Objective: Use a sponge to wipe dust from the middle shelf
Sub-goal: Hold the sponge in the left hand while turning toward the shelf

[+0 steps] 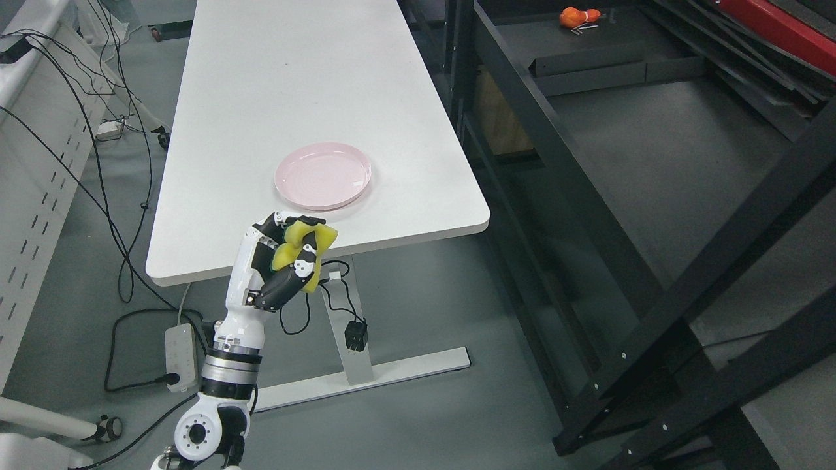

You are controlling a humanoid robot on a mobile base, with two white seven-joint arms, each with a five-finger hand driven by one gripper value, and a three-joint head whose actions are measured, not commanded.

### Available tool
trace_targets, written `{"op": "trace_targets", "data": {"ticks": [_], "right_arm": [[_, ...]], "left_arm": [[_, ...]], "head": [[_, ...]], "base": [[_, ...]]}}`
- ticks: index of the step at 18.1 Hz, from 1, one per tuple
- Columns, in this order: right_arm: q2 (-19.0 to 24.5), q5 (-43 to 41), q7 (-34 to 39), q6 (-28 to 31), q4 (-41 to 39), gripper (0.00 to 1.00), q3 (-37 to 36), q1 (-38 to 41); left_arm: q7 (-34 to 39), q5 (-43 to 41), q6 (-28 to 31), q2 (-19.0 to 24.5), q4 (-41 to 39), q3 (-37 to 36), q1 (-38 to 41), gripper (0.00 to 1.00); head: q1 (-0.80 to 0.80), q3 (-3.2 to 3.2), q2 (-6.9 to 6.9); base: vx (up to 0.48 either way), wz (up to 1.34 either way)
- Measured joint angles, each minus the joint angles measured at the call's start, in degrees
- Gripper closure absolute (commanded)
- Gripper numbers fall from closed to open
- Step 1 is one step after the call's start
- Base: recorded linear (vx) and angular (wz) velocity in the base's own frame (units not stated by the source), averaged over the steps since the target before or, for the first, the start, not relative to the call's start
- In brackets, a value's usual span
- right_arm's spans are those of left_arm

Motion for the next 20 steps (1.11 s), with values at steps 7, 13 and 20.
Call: {"op": "trace_targets", "data": {"ticks": [7,13,20], "right_arm": [[0.00,0.00,0.00,0.00,0.00,0.00,0.00,0.00],[0.00,0.00,0.00,0.00,0.00,0.00,0.00,0.02],[0.00,0.00,0.00,0.00,0.00,0.00,0.00,0.02]], "left_arm": [[-0.09,-0.05,0.33,0.00,-0.09,-1.10,0.40,0.99],[-0.28,-0.07,0.34,0.00,-0.14,-2.10,0.55,0.99],[-0.38,-0.07,0.35,0.00,-0.16,-3.49,0.59,0.99]], "head": [[0.00,0.00,0.00],[0.00,0.00,0.00],[0.00,0.00,0.00]], "base": [[-0.219,-0.08],[-0.194,-0.25],[-0.149,-0.45]]}}
